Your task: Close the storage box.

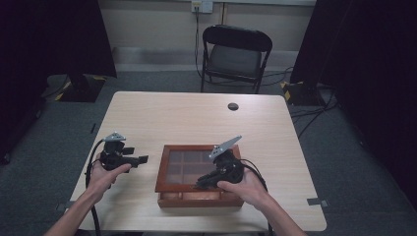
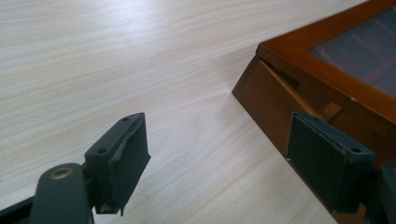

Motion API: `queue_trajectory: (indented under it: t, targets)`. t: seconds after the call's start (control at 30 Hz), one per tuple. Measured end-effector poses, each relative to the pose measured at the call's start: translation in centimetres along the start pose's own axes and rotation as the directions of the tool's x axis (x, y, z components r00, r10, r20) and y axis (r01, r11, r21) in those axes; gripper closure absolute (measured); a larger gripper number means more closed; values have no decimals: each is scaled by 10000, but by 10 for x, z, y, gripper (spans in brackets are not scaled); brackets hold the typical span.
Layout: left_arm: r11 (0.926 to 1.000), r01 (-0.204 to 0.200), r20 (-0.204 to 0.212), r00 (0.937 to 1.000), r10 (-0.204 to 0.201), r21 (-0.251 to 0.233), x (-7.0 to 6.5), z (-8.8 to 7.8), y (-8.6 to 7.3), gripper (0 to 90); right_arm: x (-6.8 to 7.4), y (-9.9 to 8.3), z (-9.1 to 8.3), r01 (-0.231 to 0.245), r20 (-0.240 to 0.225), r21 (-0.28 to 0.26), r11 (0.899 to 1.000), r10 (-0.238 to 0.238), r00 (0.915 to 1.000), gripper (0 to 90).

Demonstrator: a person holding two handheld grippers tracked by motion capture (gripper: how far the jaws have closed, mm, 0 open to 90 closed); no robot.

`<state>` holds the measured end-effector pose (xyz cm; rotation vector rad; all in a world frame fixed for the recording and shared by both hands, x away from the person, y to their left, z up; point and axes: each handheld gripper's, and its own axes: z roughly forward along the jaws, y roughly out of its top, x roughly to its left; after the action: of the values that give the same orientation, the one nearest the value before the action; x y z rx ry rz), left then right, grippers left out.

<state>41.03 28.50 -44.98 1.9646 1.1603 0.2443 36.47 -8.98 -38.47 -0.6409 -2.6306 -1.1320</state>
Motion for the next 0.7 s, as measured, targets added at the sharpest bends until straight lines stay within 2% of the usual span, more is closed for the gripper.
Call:
queue_trajectory:
  t: [0.27, 0.43, 0.7]
  targets:
    - [10000, 32, 23, 10000, -32, -24, 0, 2, 0, 208, -1, -6, 10, 125, 25, 378, 9992, -126, 9999, 816]
    - [9999, 108, -44, 9999, -108, 20, 4, 2, -1, 208, -4, -10, 13, 46, -153, 337, 9994, -41, 9999, 817]
    - [9999, 55, -15, 10000, -54, 85, 3, 4, -1, 209, -4, -14, 26, 141, -105, 810, 9966, -133, 9999, 821]
